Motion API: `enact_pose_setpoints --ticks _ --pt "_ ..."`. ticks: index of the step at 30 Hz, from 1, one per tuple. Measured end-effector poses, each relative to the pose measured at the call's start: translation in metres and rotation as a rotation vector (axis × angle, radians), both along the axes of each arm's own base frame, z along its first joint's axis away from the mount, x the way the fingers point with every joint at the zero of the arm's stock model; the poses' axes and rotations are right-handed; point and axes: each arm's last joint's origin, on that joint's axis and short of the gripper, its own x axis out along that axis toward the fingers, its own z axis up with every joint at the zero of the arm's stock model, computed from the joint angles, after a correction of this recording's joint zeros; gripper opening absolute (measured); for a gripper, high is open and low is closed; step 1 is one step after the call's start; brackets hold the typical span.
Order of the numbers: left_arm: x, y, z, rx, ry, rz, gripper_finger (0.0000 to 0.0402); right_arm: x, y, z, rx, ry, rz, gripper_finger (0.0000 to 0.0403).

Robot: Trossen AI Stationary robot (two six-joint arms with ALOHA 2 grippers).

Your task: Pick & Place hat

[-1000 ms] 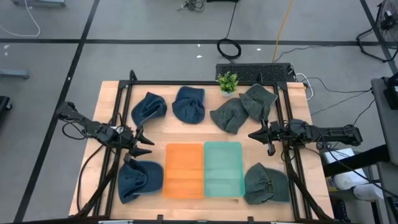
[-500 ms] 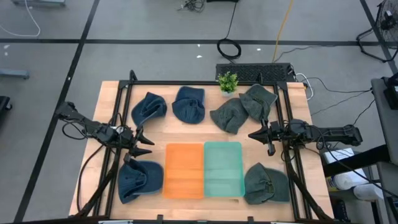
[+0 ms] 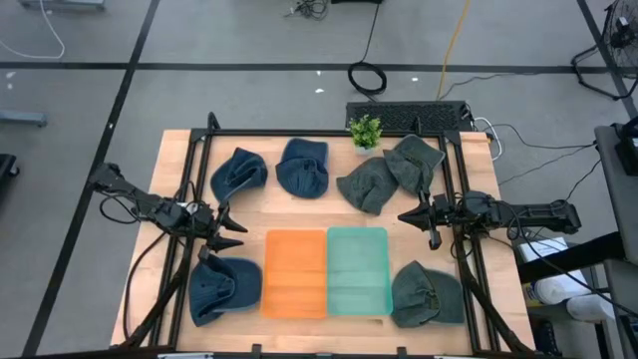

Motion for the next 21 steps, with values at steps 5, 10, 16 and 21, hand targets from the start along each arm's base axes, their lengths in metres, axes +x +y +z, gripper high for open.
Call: enact_pose_setpoints --ticks 5,10,16,21 --pt "0.0 0.0 0.0 0.0 0.0 0.0 0.0179 0.0 0.0 0.0005 0.001 -0.005 0.001 0.0" --pt "0.0 0.0 0.0 0.0 0.0 0.0 0.0179 0.0 0.0 0.0005 0.027 -0.003 0.0 0.0" --pt "0.0 0.0 0.0 0.0 0.0 0.0 0.0179 0.0001 -0.0019 0.0002 -0.046 -0.005 -0.067 0.0" --pt "0.0 0.0 -0.0001 0.0 0.0 0.0 0.0179 0.0001 -0.003 0.0011 -0.04 -0.012 -0.105 0.0"
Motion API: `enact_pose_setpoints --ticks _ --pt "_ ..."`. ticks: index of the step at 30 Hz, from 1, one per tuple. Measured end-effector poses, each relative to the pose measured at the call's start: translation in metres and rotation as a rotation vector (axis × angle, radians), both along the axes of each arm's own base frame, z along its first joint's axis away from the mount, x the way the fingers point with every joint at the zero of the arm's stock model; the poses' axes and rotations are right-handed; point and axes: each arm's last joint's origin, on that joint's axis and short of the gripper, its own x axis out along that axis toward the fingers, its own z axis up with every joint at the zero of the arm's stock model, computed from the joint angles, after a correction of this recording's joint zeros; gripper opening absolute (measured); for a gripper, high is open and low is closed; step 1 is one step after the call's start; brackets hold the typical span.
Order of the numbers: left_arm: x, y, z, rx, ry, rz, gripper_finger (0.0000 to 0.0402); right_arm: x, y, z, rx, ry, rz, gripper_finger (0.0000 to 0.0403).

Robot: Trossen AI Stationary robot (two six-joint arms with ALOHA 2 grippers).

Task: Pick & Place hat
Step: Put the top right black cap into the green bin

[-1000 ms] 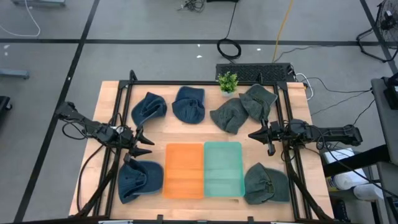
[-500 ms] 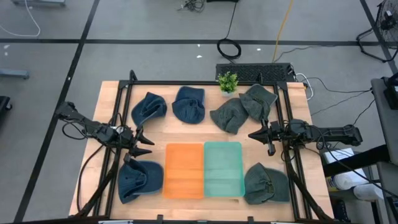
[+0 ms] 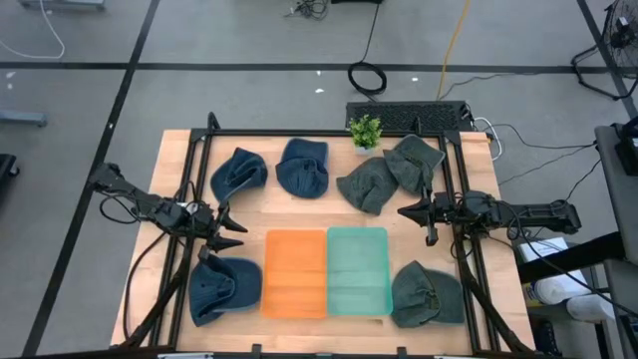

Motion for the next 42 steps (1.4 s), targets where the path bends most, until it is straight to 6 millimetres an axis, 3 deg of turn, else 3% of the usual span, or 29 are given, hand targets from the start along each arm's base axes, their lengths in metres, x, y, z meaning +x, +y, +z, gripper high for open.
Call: enact_pose_setpoints --ticks 11,26,32,42 --pt "0.0 0.0 0.0 0.0 -0.001 0.0 0.0179 0.0 0.0 0.0 -0.014 -0.001 -0.003 0.0015" --pt "0.0 0.0 0.0 0.0 0.0 0.0 0.0179 0.0 0.0 0.006 0.05 -0.06 0.004 0.018" --pt "0.0 0.0 0.0 0.0 -0.001 0.0 0.0179 0.001 0.0 0.006 0.045 -0.007 0.002 0.0202" --pt "0.0 0.0 0.001 -0.003 -0.006 0.0 0.0179 0.006 0.0 0.074 0.095 -0.019 -0.001 0.0195"
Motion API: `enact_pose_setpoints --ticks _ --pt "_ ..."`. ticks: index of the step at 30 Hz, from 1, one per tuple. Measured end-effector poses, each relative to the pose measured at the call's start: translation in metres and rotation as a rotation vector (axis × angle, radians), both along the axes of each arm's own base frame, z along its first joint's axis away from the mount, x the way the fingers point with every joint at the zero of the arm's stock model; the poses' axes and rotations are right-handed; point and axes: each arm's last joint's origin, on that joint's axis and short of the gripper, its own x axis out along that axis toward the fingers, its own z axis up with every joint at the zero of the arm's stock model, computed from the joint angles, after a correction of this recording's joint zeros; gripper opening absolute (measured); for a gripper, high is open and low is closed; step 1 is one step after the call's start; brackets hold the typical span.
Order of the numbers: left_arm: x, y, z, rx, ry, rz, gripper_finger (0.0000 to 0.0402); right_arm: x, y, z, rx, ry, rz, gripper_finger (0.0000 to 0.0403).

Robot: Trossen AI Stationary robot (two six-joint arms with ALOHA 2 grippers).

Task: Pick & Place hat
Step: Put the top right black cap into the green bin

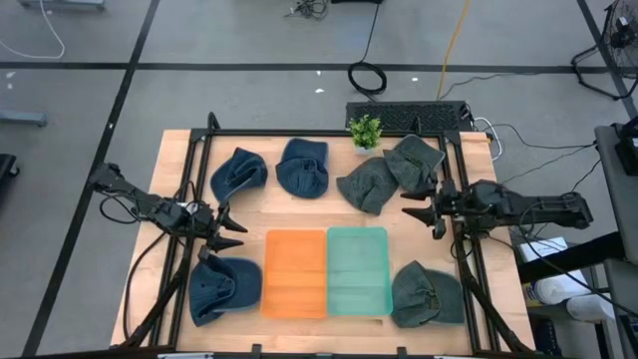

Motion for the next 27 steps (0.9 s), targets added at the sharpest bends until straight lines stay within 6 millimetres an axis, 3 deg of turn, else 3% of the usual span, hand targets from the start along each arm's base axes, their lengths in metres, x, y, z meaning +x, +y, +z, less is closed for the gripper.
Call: enact_pose_setpoints --ticks 11,27 --pt "0.0 0.0 0.001 -0.005 -0.01 0.0 0.0179 0.022 0.001 0.079 -0.005 0.054 0.002 0.0185" --pt "0.0 0.0 0.001 -0.006 -0.011 0.0 0.0179 0.043 0.001 0.17 -0.057 0.169 0.006 0.0171"
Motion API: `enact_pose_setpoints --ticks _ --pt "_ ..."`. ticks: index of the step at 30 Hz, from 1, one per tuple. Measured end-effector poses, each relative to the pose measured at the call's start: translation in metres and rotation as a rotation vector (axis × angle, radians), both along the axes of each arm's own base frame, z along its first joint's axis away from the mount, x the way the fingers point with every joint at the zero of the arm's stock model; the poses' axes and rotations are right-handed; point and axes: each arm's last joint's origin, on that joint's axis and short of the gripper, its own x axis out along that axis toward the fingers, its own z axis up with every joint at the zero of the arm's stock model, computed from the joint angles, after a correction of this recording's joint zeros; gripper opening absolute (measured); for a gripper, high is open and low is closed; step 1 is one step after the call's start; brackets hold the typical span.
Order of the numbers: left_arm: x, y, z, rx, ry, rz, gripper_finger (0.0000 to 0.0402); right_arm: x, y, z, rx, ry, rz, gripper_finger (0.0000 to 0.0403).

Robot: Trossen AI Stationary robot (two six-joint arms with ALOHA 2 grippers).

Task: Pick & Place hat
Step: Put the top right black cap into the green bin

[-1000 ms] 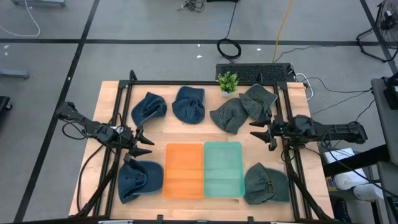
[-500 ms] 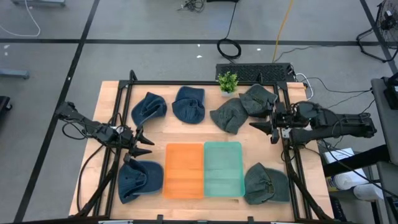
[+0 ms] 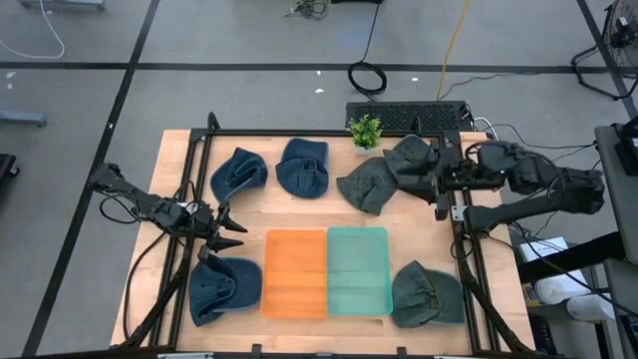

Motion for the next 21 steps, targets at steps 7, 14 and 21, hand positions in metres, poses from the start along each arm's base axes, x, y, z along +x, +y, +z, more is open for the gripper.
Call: enact_pose_setpoints --ticks 7,14,21 --pt "0.0 0.0 0.0 0.0 0.0 0.0 0.0179 0.012 0.0 0.028 0.001 0.066 -0.001 0.0171" --pt "0.0 0.0 0.0 0.0 -0.001 0.0 0.0179 0.031 -0.001 0.037 0.093 0.132 -0.082 0.0171" --pt "0.0 0.0 0.0 -0.001 -0.001 0.001 0.0179 0.05 0.003 0.025 0.111 0.217 -0.074 0.0171"
